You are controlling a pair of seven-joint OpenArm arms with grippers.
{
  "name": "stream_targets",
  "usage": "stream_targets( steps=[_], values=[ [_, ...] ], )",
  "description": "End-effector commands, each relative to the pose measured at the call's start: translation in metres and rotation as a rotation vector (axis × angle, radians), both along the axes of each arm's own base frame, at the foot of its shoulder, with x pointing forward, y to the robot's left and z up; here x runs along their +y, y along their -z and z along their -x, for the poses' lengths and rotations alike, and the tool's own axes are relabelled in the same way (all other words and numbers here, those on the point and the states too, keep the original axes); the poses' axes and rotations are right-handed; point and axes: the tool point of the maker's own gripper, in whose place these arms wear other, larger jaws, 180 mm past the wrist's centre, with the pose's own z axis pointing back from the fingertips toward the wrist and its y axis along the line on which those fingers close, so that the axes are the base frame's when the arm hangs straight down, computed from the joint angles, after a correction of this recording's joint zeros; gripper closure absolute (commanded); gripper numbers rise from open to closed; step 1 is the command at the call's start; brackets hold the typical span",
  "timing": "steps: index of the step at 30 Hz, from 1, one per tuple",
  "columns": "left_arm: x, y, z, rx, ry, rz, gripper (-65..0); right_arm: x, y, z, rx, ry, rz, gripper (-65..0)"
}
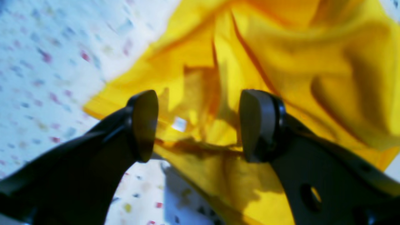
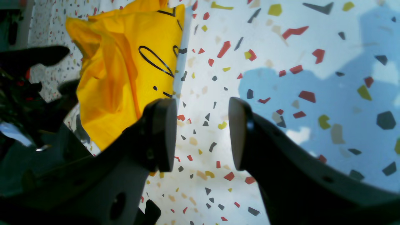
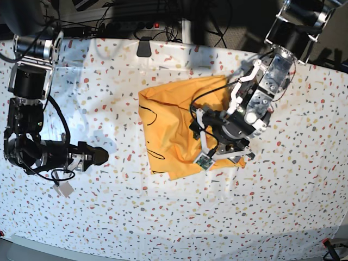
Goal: Fold the T-shirt properly
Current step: 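Pull the grasped fold with the left gripper to flatten the bundle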
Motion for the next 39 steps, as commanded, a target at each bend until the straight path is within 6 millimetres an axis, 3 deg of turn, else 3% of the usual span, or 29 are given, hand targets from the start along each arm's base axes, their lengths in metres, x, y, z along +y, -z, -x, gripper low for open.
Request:
stream_targets(
  steps=[1,5,11,14,18,24,29,34,39],
  values=[
    [-0.001,-0.014,-0.012,-0.048,-0.004,0.011,-39.5,-0.002,-0.023,-0.014,-0.071,0.005,-0.014,-25.8],
    [-0.004,-0.008,-0.009,-0.017,-0.006,0.026,-39.5,-0.002,-0.023,-0.014,-0.075,0.007,-0.016,-25.8],
    [-0.043,-0.019,-0.005,-0.014,0.038,0.122,-38.7,-0.002,-0.023,-0.014,-0.074,0.006,-0.015,-25.8],
    [-0.055,-0.025,-0.006,-0.038,0.05,0.126,-29.5,-0.002,-0.023,-0.014,-0.073,0.006,-0.015,-25.8],
    [-0.049,-0.026,-0.012,-0.077,0.041,0.066,-14.4,-0.003,-0.023,-0.013,-0.07,0.004,-0.012,-25.8],
    [-0.037,-0.022,-0.014,-0.084,0.032,0.027,-11.9,-0.002,-0.023,-0.014,-0.071,0.005,-0.014,-25.8],
    [-0.034,-0.02,-0.012,-0.068,0.025,0.02,0.0,-0.002,-0.023,-0.014,-0.071,0.004,-0.014,-25.8],
    [-0.028,-0.018,-0.007,-0.027,0.013,-0.016,0.0,-0.002,-0.023,-0.014,-0.072,0.005,-0.014,-25.8],
    [-0.027,-0.037,-0.002,-0.033,0.009,-0.03,0.0,-0.002,-0.023,-0.014,-0.074,0.006,-0.015,-25.8]
  ],
)
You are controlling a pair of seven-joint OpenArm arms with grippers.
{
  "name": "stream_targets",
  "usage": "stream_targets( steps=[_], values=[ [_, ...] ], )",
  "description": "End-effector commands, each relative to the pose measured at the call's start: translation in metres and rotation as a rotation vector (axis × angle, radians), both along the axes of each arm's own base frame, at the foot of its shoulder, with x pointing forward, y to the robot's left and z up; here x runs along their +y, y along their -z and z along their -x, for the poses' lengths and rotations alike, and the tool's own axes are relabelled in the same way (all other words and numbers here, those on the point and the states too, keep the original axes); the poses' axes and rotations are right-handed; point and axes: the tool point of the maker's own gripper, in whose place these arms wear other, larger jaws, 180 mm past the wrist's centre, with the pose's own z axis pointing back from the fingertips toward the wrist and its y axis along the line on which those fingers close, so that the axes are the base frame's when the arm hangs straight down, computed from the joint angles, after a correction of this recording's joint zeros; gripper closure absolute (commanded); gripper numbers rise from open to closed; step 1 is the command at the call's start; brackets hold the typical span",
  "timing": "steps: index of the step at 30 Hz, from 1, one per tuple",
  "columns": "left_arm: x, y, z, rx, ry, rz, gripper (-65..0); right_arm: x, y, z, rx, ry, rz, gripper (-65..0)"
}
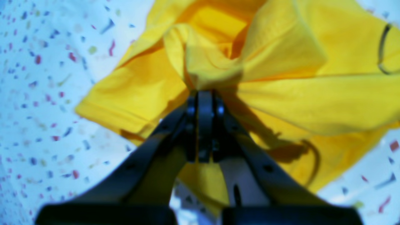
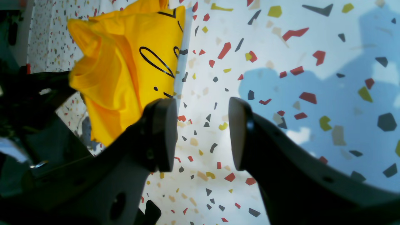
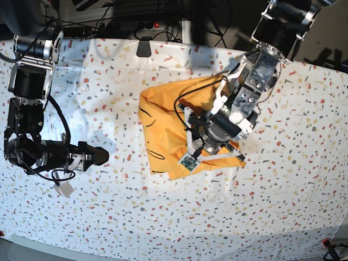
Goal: Fold the T-shirt properly
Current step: 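Pull the grasped fold with the left gripper to flatten the bundle, then lift the left gripper and release the fold onto the bundle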
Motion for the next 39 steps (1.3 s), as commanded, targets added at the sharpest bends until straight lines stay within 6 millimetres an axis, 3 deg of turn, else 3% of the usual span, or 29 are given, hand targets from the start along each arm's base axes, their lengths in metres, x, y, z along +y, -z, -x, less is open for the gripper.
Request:
stream_targets(
  steps=[1,7,13,16,25,34,39],
  values=[
    [-0.003,-0.024,-0.01,-0.061,0.0,0.021,0.0,-0.003,-0.023,-0.014,-0.071,0.006,-0.013,-25.8],
    [0.003,-0.039,0.003,-0.054,-0.009,-0.003,0.0,-0.003,-0.023,-0.014,-0.071,0.006,-0.013,-25.8],
    [0.007,-0.01,0.036,0.048,-0.017,-0.017,0.0,-0.003,-0.023,-0.014,-0.071,0.006,-0.013,-25.8],
    [0.005,-0.006,0.052,0.068,-0.012,-0.003,0.0,-0.003,-0.023,-0.014,-0.071,0.006,-0.013,-25.8],
    [0.017,-0.039,0.071,-0.061,-0.077,-0.001,0.0,-0.003,-0.023,-0.014,-0.071,0.005,-0.014,-25.8],
    [0.041,-0.008,0.104,0.035,-0.141,-0.043,0.0,-0.003,-0.023,-0.014,-0.071,0.006,-0.013,-25.8],
    [0.041,-0.005,0.108,0.047,-0.143,-0.045,0.0,-0.003,-0.023,-0.014,-0.071,0.006,-0.013,-25.8]
  ],
)
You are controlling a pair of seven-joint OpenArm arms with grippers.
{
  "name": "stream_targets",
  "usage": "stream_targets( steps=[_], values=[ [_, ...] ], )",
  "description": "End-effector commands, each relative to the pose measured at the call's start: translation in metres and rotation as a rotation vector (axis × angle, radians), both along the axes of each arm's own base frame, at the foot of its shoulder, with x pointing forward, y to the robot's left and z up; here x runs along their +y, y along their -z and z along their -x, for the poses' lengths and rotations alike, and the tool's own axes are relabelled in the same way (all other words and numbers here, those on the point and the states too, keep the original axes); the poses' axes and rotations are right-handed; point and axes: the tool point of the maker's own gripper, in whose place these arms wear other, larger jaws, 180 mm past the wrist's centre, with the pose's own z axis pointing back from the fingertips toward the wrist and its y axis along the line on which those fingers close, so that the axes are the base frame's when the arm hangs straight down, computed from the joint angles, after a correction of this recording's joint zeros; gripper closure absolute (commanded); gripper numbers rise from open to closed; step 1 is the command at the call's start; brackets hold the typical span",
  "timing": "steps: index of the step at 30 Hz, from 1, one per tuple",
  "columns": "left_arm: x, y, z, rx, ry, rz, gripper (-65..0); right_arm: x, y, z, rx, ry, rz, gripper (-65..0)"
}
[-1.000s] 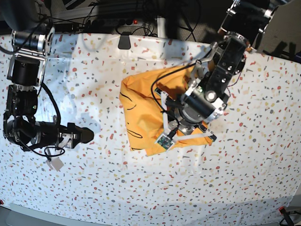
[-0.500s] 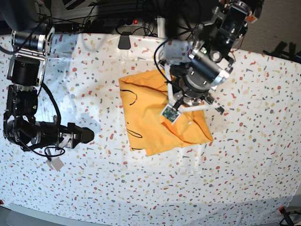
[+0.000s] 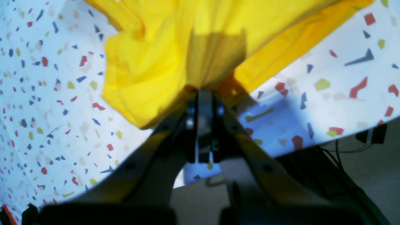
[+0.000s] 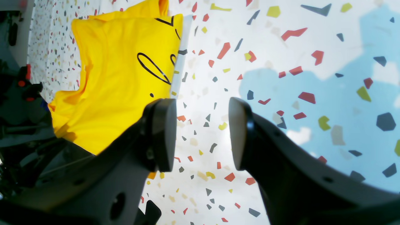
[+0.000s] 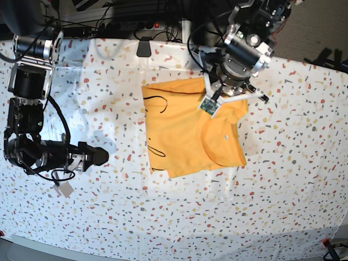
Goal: Fold the T-shirt properly
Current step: 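Lift the left gripper and release the fold onto the bundle, then grasp opposite edges of the folded shirt with both grippers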
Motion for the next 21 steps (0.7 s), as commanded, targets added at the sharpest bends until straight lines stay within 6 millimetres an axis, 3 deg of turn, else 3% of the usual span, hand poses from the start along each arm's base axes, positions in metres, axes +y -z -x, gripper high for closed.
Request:
stream_targets(
  steps=[1,7,10,13,17,21],
  values=[
    [0.0,-0.01,-0.006,-0.036,-0.009,0.011,0.0,-0.003,-0.023,-0.013,-0.07,0.005,-0.011,-25.8],
    [0.004,-0.005,0.0,-0.005,-0.055,0.016,-0.1,-0.003,-0.023,-0.014,-0.071,0.006,-0.011,-25.8],
    [0.004,0.001,0.009,0.018,-0.072,0.025,-21.7,-0.003,-0.023,-0.014,-0.071,0.006,-0.011,-25.8],
    [0.005,0.006,0.016,0.037,-0.086,0.03,-34.8,-0.003,-0.023,-0.014,-0.071,0.006,-0.012,-25.8],
    [0.005,0.004,0.013,0.026,-0.085,0.031,-36.7,-0.003,-0.023,-0.014,-0.072,0.006,-0.012,-25.8],
    [0.013,-0.011,-0.006,-0.083,-0.098,-0.015,-36.7,-0.002,-0.026,-0.018,-0.096,0.019,-0.024,-25.8]
  ],
)
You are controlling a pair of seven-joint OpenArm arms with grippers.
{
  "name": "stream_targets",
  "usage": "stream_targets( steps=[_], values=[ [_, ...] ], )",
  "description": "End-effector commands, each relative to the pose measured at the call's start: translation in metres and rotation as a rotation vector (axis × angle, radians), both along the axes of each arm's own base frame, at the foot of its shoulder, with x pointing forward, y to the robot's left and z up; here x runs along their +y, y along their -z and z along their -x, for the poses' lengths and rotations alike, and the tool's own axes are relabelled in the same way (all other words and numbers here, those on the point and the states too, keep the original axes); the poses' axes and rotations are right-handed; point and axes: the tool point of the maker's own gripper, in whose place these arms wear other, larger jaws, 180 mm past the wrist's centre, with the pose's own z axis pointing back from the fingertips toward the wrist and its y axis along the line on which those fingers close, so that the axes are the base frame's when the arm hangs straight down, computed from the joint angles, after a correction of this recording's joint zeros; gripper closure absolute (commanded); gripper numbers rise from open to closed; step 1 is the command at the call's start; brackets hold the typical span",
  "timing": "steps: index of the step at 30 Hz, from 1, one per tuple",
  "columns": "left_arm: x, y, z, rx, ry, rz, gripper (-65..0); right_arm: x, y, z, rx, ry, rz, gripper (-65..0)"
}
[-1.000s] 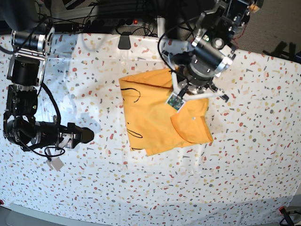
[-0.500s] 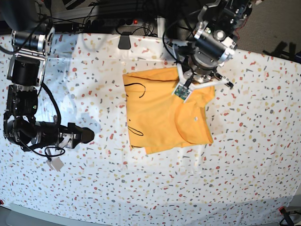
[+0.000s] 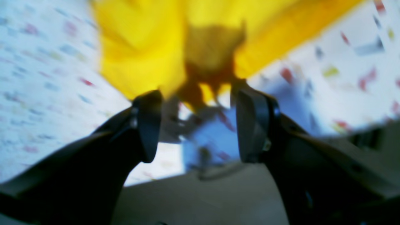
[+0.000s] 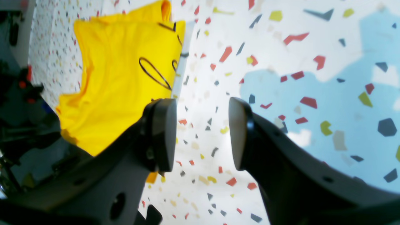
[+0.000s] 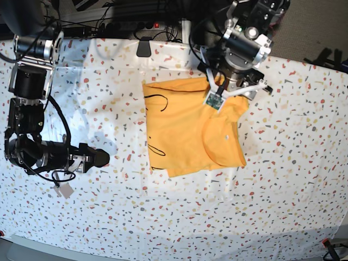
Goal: Fold the T-shirt properly
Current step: 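Grasp opposite edges of the folded shirt with both grippers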
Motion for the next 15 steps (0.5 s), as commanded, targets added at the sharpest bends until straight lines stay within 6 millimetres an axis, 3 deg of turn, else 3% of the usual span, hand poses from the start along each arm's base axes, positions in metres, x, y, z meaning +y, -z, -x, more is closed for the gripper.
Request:
stream_targets(
  steps=[1,5,8,10,12,15],
  values=[
    [0.002,-0.02,-0.014,-0.083,-0.014,-0.001,-36.7,-0.001,-0.024,-0.015,-0.078,0.007,-0.018,-25.8],
    [-0.002,-0.066,-0.025,-0.229,-0.014,0.057,-36.7,0.025,-0.03,-0.025,-0.128,0.009,-0.093,-25.8],
    [-0.025,-0.117,-0.03,-0.395,0.045,0.235,-36.7,0.063,-0.044,-0.039,-0.178,-0.014,-0.179,-25.8],
    [-0.042,-0.137,-0.031,-0.476,0.096,0.349,-36.7,0.092,-0.051,-0.046,-0.195,-0.041,-0.209,-25.8],
    [-0.049,-0.132,-0.033,-0.466,0.111,0.38,-36.7,0.118,-0.056,-0.054,-0.217,-0.061,-0.199,-25.8],
    [-0.048,-0.092,-0.037,-0.374,0.1,0.323,-36.7,0.145,-0.059,-0.069,-0.287,-0.058,-0.146,-25.8]
  ],
)
